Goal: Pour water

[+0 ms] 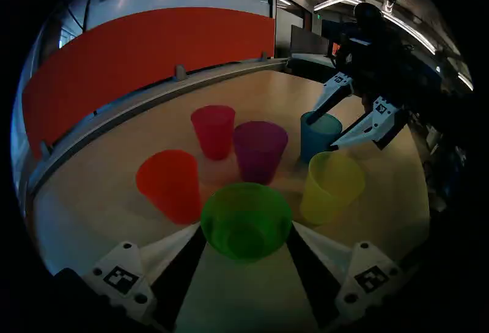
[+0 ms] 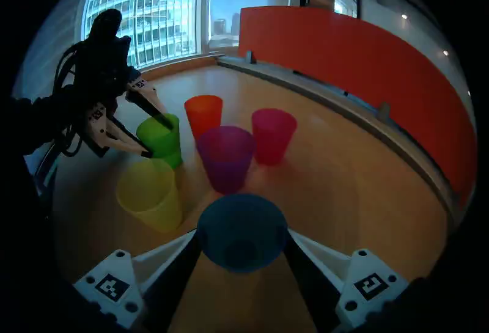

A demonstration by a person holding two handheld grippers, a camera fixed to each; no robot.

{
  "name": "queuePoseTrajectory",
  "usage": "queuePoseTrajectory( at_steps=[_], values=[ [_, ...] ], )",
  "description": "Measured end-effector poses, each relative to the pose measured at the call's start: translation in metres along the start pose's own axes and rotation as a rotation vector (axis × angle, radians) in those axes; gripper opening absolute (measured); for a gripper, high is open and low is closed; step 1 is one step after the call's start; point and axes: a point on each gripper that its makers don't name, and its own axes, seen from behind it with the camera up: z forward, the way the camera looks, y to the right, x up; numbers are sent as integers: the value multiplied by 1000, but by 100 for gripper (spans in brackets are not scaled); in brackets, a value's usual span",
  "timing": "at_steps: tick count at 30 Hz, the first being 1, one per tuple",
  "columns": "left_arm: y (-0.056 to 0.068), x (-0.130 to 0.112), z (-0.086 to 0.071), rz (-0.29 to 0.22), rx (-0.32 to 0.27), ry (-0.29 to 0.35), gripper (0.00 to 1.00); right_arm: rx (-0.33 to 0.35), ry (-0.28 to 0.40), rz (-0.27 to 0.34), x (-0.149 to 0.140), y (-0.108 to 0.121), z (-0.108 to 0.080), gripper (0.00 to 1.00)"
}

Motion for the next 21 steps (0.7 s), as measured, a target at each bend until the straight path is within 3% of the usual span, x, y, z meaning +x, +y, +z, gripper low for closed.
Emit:
queuePoseTrajectory(
  at_steps=[12, 21],
  values=[
    [1, 2, -1, -27, -3, -6, 93, -3, 5, 34, -5, 4, -2, 93],
    [-1, -2, -2, -9, 15, -19, 93, -6, 5, 44, -7, 4, -3, 95]
  ],
)
